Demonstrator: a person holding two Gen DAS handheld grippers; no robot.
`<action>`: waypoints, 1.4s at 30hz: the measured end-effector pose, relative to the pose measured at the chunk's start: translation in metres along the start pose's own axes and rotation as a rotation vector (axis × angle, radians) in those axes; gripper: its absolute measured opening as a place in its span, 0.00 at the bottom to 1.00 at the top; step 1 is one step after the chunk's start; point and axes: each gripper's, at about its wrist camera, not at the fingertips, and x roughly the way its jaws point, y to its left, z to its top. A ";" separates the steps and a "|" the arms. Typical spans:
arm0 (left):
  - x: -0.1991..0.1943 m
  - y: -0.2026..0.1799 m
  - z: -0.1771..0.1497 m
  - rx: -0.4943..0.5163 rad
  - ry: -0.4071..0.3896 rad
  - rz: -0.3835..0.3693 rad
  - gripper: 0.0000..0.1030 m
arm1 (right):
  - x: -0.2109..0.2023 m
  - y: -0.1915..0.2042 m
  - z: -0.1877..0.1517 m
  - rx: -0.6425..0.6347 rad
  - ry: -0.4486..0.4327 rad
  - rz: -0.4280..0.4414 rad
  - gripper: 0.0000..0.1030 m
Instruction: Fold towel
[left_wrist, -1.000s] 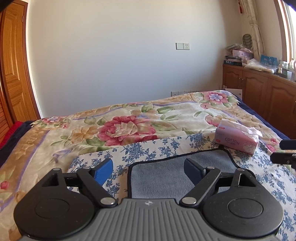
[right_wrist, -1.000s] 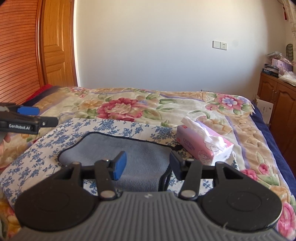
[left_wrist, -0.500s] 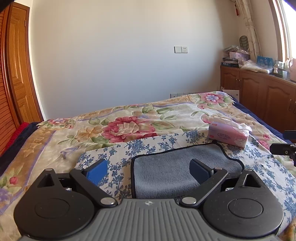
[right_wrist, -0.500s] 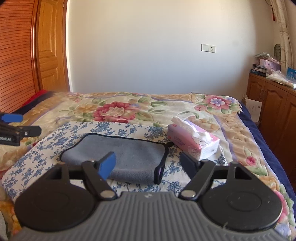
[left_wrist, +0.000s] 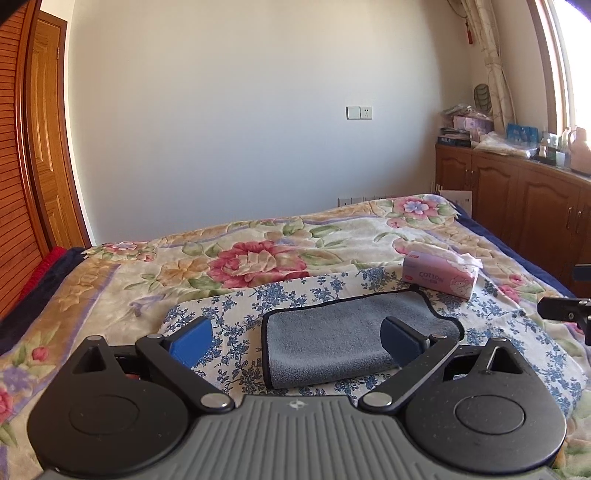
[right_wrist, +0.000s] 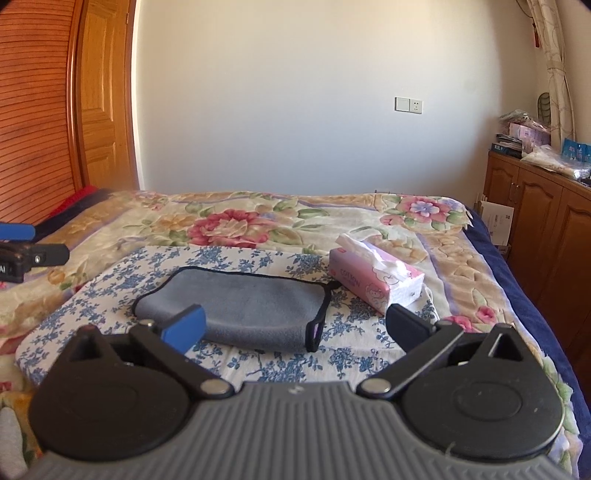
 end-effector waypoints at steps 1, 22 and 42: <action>-0.003 0.000 0.000 -0.003 -0.002 0.000 0.98 | -0.002 0.001 0.000 -0.001 0.000 0.001 1.00; -0.049 -0.007 -0.034 -0.023 0.027 0.001 1.00 | -0.043 0.020 -0.016 0.011 -0.018 0.015 1.00; -0.077 -0.008 -0.068 -0.040 0.060 0.037 1.00 | -0.067 0.039 -0.034 0.015 -0.015 0.034 1.00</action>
